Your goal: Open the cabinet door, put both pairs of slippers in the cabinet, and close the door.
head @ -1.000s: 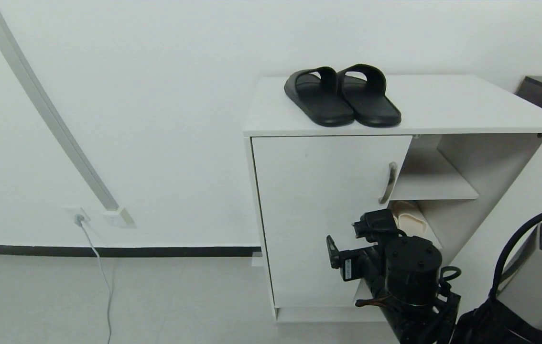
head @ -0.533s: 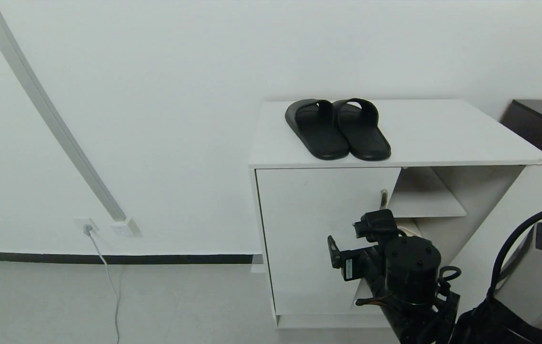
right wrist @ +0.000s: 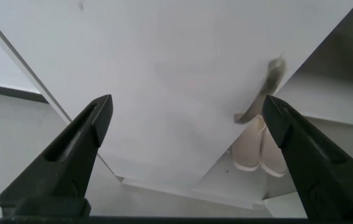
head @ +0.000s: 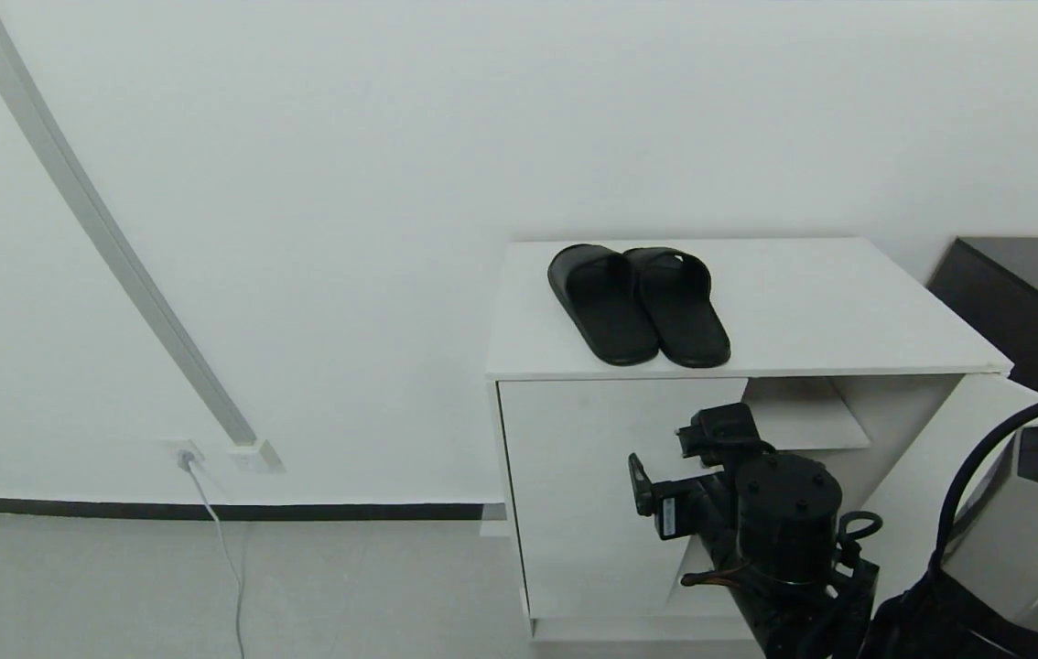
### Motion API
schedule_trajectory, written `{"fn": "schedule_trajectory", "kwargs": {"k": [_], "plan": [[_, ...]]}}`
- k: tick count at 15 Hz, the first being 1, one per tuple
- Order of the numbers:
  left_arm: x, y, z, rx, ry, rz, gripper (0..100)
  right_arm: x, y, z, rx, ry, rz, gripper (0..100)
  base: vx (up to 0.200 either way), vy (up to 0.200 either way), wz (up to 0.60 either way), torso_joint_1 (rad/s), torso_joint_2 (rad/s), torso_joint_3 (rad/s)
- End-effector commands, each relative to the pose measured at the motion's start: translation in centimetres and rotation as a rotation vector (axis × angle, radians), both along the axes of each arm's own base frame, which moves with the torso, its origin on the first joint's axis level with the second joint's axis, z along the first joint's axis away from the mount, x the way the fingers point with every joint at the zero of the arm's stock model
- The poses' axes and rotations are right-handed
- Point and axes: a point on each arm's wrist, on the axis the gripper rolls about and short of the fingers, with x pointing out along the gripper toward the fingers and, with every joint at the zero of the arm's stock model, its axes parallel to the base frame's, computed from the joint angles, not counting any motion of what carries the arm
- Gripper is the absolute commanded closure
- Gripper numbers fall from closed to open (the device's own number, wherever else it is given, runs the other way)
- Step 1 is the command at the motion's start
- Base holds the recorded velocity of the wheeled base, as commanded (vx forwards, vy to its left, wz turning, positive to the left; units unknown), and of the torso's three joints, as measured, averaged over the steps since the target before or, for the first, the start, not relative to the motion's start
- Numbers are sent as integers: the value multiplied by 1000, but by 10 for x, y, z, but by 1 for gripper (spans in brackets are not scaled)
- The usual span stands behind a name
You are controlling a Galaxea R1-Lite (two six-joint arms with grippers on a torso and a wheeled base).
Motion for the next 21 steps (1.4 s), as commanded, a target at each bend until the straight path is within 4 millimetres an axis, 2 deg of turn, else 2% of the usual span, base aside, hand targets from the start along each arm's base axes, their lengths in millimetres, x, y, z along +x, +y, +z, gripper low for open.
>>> {"fn": "schedule_trajectory", "kwargs": {"k": [1,6,13,16,18,21], "plan": [[0,0,0,0,2,0,100,0,0,-1,-1,1,0,0,0,0,0,251,-598,-339],[0,0,0,0,0,0,100,-2,-2,-3,-14,10,0,0,0,0,0,229,-513,-286],[0,0,0,0,2,0,100,-3,-3,-2,-21,-6,29,0,0,0,0,145,-323,-180],[0,0,0,2,2,0,100,6,4,21,7,-71,32,0,0,0,0,0,0,0],[0,0,0,2,2,0,100,17,1,39,5,-26,3,0,0,0,0,0,0,0],[0,0,0,2,2,-1,100,18,4,58,63,70,-9,0,0,0,0,0,0,0]]}}
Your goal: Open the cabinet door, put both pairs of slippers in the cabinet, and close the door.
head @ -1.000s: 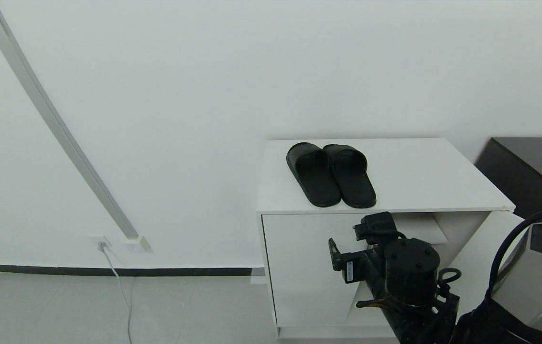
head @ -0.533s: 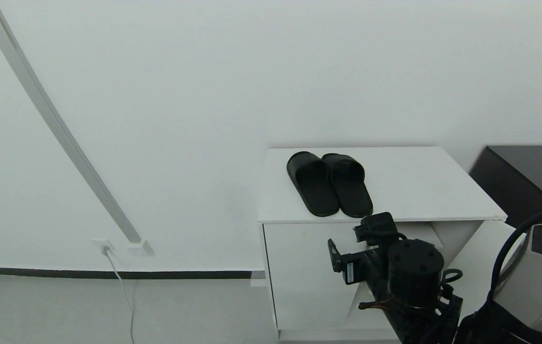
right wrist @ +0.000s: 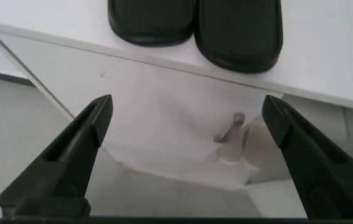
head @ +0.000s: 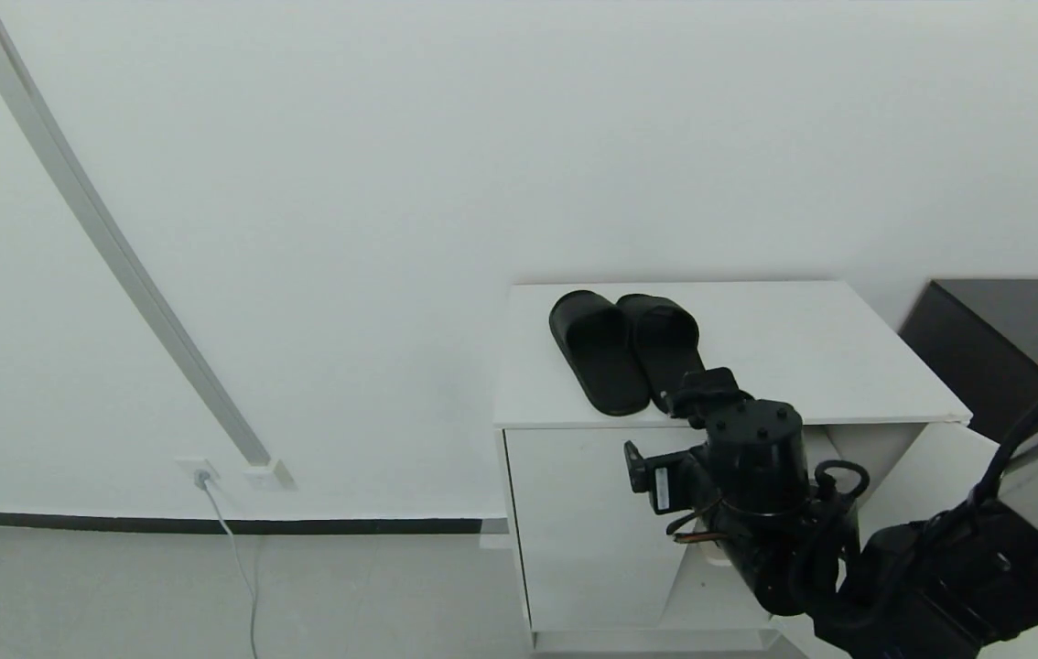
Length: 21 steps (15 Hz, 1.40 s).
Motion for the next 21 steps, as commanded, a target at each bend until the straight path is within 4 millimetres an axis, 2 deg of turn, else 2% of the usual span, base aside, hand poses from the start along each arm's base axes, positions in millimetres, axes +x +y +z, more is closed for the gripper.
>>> {"fn": "schedule_trajectory", "kwargs": {"k": [1,6,13,16,19,21], "plan": [[0,0,0,1,1,0,100,-1,-1,33,87,-57,-7,0,0,0,0,0,0,0],[0,0,0,1,1,0,100,-1,-2,33,94,-47,-11,0,0,0,0,0,0,0],[0,0,0,1,1,0,100,1,1,18,79,-29,-8,0,200,0,0,4,0,2],[0,0,0,5,1,0,100,4,10,-1,75,-20,24,0,133,0,0,0,0,5],[0,0,0,2,1,0,100,23,21,-18,97,-33,42,0,0,0,0,0,0,0],[0,0,0,2,3,0,100,45,17,-22,110,-40,32,0,0,0,0,0,0,0]]}}
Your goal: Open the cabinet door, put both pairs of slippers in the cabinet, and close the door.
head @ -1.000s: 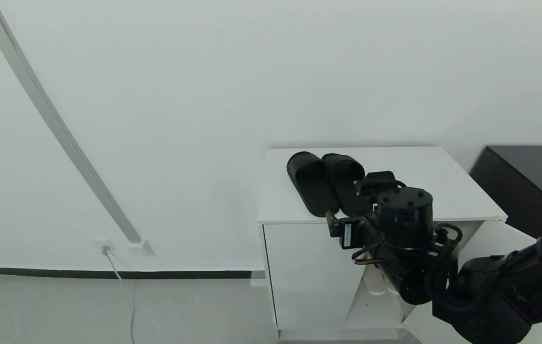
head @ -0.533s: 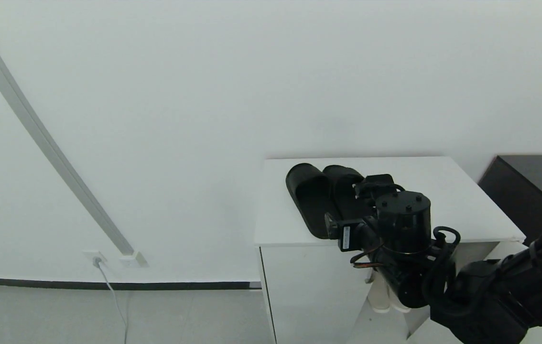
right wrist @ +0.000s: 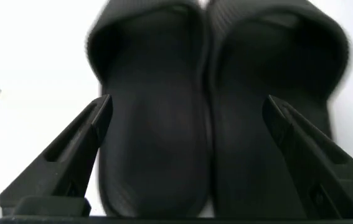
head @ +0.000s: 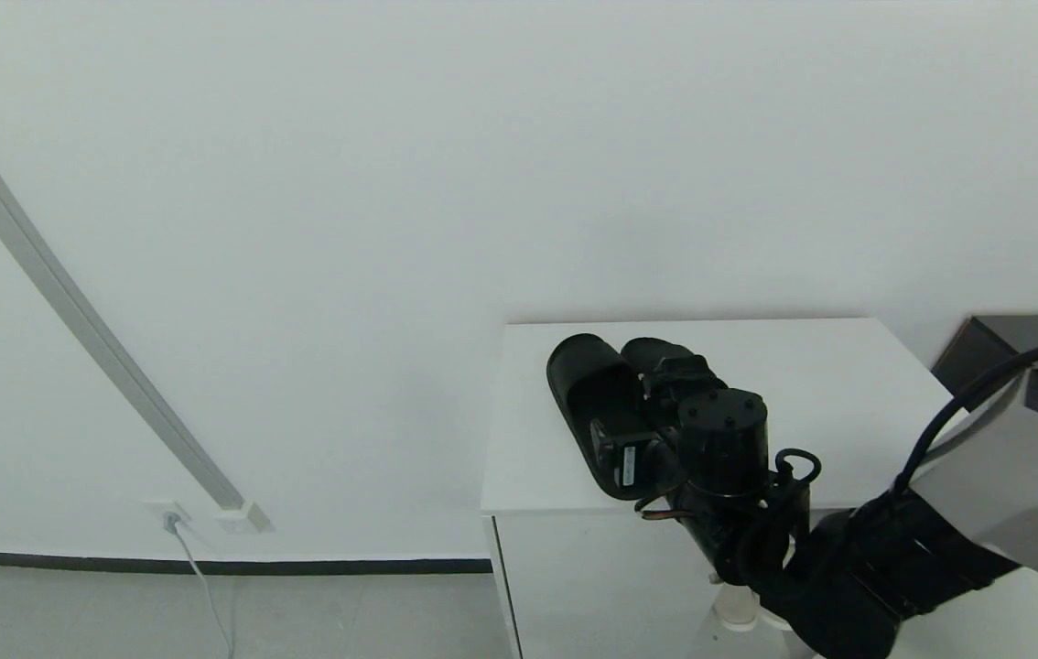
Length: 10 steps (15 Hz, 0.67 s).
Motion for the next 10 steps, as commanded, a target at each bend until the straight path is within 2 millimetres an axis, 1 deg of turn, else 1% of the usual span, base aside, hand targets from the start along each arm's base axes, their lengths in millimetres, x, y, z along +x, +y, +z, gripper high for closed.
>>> {"fn": "schedule_trajectory", "kwargs": {"k": [1,3,4,5,8,10], "plan": [[0,0,0,0,0,2,100,24,-1,-12,-4,7,-13,0,0,0,0,0,0,0],[0,0,0,-2,1,2,100,37,-2,-15,-22,6,-8,0,0,0,0,0,0,0],[0,0,0,-3,1,5,100,46,1,-15,-27,-6,-16,0,0,0,0,0,0,0],[0,0,0,-5,1,6,100,55,4,-11,-25,-26,-20,0,0,0,0,0,0,0],[0,0,0,-6,1,6,100,67,10,4,-30,-26,1,0,0,0,0,0,0,0],[0,0,0,-6,1,6,100,72,12,8,-22,-35,-1,0,0,0,0,0,0,0]]}}
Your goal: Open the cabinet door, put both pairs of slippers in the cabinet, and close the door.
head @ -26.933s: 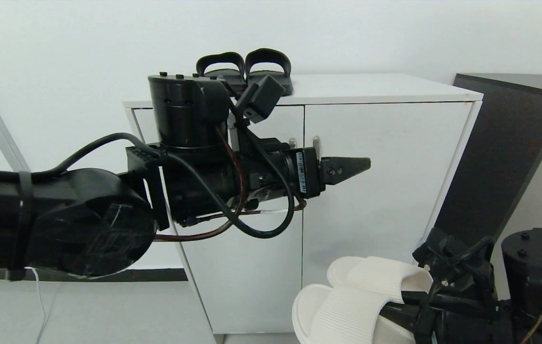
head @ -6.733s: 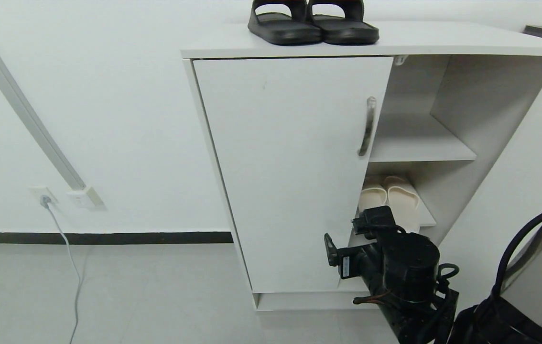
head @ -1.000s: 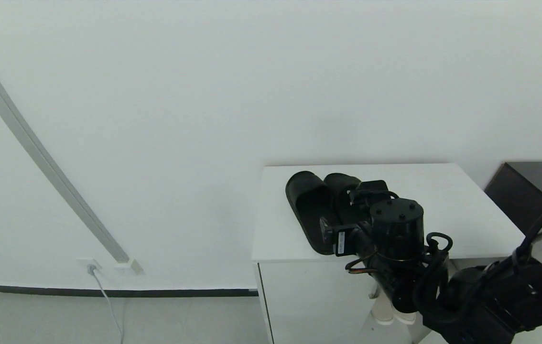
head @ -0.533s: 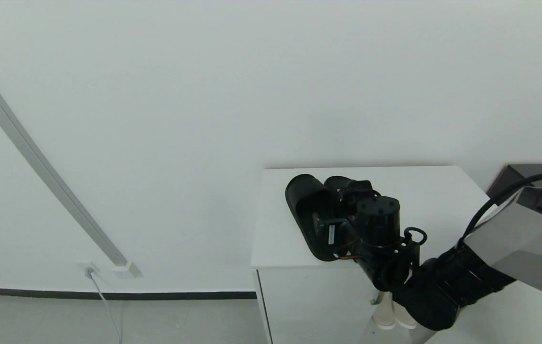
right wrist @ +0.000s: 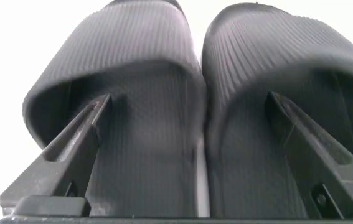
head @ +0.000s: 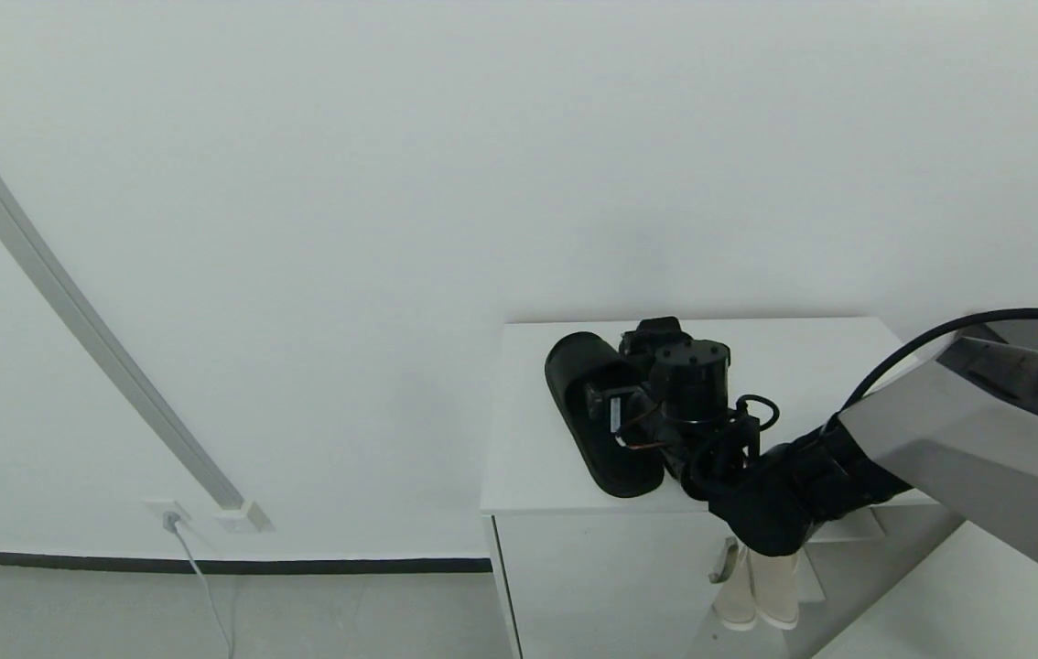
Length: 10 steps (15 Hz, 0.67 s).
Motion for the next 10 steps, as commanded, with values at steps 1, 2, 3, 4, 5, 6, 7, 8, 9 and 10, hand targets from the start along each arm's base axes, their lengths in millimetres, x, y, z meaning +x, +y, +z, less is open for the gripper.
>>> {"fn": "schedule_trajectory", "kwargs": {"k": [1,2,3,4,5,6,7,8,9,10], "plan": [[0,0,0,0,1,1,100,5,2,2,10,-13,-4,0,0,0,0,0,0,0],[0,0,0,-2,1,1,100,6,2,4,4,-8,-4,100,0,0,0,0,0,0],[0,0,0,-2,1,1,100,6,3,4,3,-4,-4,100,0,0,0,0,0,0],[0,0,0,-2,1,1,100,7,3,5,0,-2,-4,100,0,0,0,0,0,0],[0,0,0,-2,1,1,100,7,3,5,0,-2,-3,100,0,0,0,0,0,0],[0,0,0,-2,1,1,100,7,3,5,0,-2,-3,100,0,0,0,0,0,0],[0,0,0,-2,1,1,100,7,3,5,1,-2,-4,100,0,0,0,0,0,0],[0,0,0,-2,1,1,100,7,3,5,0,-2,-4,100,0,0,0,0,0,0],[0,0,0,-2,1,1,100,7,2,6,2,-3,-4,100,0,0,0,0,0,0],[0,0,0,-2,1,1,100,5,1,10,7,-9,-4,100,0,0,0,0,0,0]]}}
